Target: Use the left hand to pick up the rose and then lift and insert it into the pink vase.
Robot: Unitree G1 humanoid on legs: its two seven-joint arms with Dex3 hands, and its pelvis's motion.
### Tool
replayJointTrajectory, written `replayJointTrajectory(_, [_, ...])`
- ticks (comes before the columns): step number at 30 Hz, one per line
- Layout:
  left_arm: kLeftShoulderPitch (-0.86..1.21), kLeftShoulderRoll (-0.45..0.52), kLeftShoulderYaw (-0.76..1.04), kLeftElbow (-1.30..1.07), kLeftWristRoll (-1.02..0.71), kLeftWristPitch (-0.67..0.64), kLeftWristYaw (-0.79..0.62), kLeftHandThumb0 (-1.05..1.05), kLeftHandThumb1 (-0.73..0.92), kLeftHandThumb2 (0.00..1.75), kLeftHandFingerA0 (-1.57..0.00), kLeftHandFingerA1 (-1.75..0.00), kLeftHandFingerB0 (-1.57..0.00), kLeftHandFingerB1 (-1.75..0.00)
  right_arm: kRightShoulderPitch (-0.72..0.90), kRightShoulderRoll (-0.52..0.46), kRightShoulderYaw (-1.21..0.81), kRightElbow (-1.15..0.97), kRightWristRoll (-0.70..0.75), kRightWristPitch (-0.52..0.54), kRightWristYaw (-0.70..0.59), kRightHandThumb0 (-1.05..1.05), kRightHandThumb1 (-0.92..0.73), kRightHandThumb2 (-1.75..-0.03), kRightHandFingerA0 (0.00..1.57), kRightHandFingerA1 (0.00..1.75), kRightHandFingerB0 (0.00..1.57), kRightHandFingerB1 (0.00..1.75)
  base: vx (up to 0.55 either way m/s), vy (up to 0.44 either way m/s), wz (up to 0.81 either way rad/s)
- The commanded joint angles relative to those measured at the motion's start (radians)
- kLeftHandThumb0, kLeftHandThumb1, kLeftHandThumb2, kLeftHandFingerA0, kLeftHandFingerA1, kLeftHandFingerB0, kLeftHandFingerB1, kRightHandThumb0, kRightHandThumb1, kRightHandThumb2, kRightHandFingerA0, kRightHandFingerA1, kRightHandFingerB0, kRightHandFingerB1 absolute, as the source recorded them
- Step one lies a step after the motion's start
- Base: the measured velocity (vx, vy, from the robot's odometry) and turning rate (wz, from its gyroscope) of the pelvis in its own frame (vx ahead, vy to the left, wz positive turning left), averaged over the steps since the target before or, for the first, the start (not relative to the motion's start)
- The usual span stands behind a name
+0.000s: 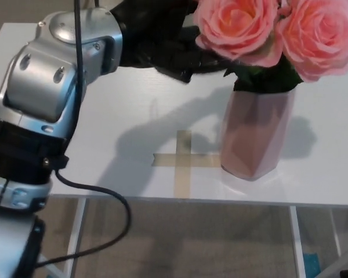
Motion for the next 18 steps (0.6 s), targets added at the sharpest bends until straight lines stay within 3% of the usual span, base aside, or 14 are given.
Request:
replayJointTrajectory(1, [-0.063, 0.091, -0.131, 0.052, 0.092, -0.102, -0.195, -0.69, 0.4, 0.8, 0.0, 0.0, 0.0, -0.02, 0.008, -0.003, -0.004, 0.002, 0.011, 0.006, 0.018, -0.27, -0.62, -0.59, 0.71, 0.44, 0.59, 0.41, 0.0, 0.0, 0.0])
replayJointTrajectory(4, [-0.071, 0.099, -0.143, 0.061, 0.087, -0.111, -0.2, -0.69, 0.4, 0.8, 0.0, 0.0, 0.0, -0.02, 0.009, -0.003, -0.004, 0.002, 0.011, 0.006, 0.019, -0.27, -0.62, -0.59, 0.71, 0.44, 0.59, 0.41, 0.0, 0.0, 0.0])
replayJointTrajectory(5, [-0.076, 0.121, -0.205, 0.044, 0.135, -0.109, -0.214, -0.82, 0.39, 0.6, 0.0, -0.09, 0.0, -0.02, 0.009, -0.003, -0.007, 0.003, 0.013, 0.005, 0.017, -0.27, -0.62, -0.58, 0.71, 0.44, 0.59, 0.41, 0.0, 0.0, 0.0])
replayJointTrajectory(6, [-0.077, 0.127, -0.219, 0.046, 0.143, -0.115, -0.222, -0.64, 0.37, 0.8, 0.0, -0.06, 0.0, -0.03, 0.009, -0.003, -0.007, 0.003, 0.013, 0.005, 0.016, -0.27, -0.62, -0.58, 0.71, 0.44, 0.6, 0.41, 0.0, 0.0, 0.0])
replayJointTrajectory(7, [-0.078, 0.132, -0.231, 0.052, 0.146, -0.123, -0.231, -0.64, 0.37, 0.8, 0.0, -0.06, 0.0, -0.03, 0.01, -0.003, -0.006, 0.004, 0.012, 0.004, 0.015, -0.27, -0.62, -0.58, 0.71, 0.44, 0.6, 0.41, 0.0, 0.0, 0.0])
replayJointTrajectory(8, [-0.084, 0.139, -0.245, 0.061, 0.154, -0.133, -0.243, -0.82, 0.36, 0.62, -0.1, -0.28, 0.0, -0.01, 0.007, -0.003, -0.007, 0.004, 0.012, 0.005, 0.016, -0.27, -0.63, -0.58, 0.72, 0.44, 0.6, 0.41, 0.0, 0.0, 0.0])
replayJointTrajectory(9, [-0.091, 0.149, -0.262, 0.073, 0.168, -0.146, -0.262, -0.82, 0.36, 0.62, -0.1, -0.28, 0.0, -0.01, 0.002, -0.002, -0.007, 0.004, 0.012, 0.008, 0.017, -0.27, -0.63, -0.58, 0.72, 0.44, 0.6, 0.41, 0.0, 0.0, 0.0])
replayJointTrajectory(10, [-0.095, 0.15, -0.268, 0.079, 0.172, -0.146, -0.266, -0.63, 0.38, 0.8, -0.13, -0.34, 0.0, 0.0, 0.002, -0.003, -0.005, 0.004, 0.009, 0.008, 0.016, -0.27, -0.63, -0.58, 0.72, 0.44, 0.6, 0.41, 0.0, 0.0, 0.0])
replayJointTrajectory(16, [-0.099, 0.152, -0.27, 0.092, 0.189, -0.137, -0.287, -0.63, 0.37, 0.79, -0.13, -0.35, 0.0, 0.0, 0.002, -0.004, -0.002, 0.005, 0.006, 0.011, 0.016, -0.27, -0.63, -0.58, 0.72, 0.44, 0.61, 0.41, 0.0, 0.0, 0.0])
replayJointTrajectory(17, [-0.095, 0.15, -0.261, 0.095, 0.185, -0.129, -0.284, -0.84, 0.36, 0.6, -0.25, -0.36, 0.0, 0.0, 0.0, -0.005, -0.001, 0.006, 0.005, 0.014, 0.019, -0.27, -0.63, -0.58, 0.72, 0.44, 0.61, 0.41, 0.0, 0.0, 0.0])
replayJointTrajectory(18, [-0.094, 0.149, -0.259, 0.095, 0.187, -0.129, -0.286, -0.84, 0.36, 0.6, -0.25, -0.36, 0.0, 0.0, 0.0, -0.005, -0.001, 0.006, 0.005, 0.014, 0.02, -0.27, -0.63, -0.58, 0.72, 0.44, 0.61, 0.41, 0.0, 0.0, 0.0])
